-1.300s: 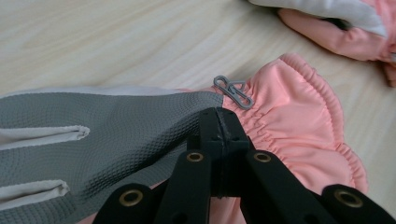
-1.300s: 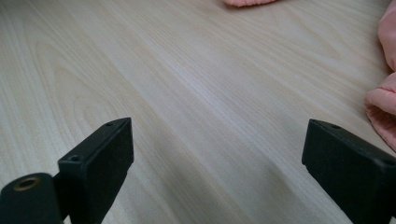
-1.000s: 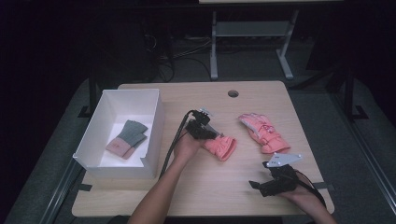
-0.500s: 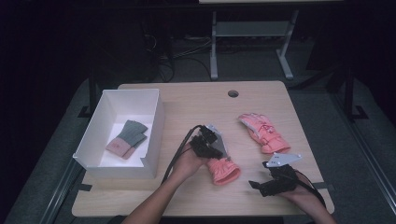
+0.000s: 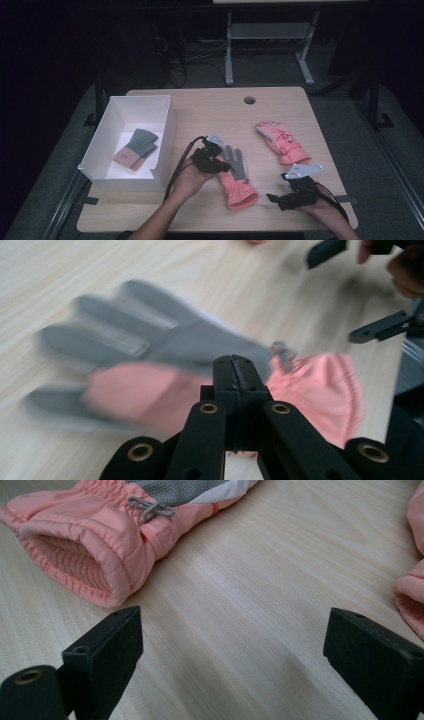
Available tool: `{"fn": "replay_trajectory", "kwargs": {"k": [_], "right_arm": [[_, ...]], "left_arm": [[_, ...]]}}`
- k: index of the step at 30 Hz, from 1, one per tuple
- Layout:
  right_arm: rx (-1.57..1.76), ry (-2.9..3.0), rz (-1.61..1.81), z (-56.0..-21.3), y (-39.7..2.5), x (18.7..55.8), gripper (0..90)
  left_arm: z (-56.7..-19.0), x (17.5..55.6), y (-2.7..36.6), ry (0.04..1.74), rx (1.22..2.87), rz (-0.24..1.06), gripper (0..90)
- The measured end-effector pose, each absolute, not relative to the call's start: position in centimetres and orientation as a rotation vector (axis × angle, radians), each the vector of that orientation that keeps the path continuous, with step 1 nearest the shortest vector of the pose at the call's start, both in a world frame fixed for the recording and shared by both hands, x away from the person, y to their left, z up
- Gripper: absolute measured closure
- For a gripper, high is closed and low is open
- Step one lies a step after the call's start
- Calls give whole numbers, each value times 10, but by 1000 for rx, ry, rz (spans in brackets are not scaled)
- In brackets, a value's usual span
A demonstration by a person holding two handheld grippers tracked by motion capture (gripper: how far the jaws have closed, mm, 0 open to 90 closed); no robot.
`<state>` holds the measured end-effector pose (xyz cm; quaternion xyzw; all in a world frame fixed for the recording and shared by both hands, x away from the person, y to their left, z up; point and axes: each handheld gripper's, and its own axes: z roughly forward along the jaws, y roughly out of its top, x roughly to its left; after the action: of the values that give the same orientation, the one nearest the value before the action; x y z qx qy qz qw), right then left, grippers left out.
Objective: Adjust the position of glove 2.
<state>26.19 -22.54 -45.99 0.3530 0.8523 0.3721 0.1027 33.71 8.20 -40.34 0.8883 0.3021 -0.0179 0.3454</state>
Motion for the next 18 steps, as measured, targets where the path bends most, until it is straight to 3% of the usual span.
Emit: {"fn": "replay_trajectory", "kwargs": {"k": [8,18], "right_arm": [[1050,2519,1095,-460,-223,262,86],[1058,2516,1096,-459,-224,261,86]], "left_arm": [[-419,333,107,916,2319,-45,898],[-437,366,92,983,2343,-18,898]]}}
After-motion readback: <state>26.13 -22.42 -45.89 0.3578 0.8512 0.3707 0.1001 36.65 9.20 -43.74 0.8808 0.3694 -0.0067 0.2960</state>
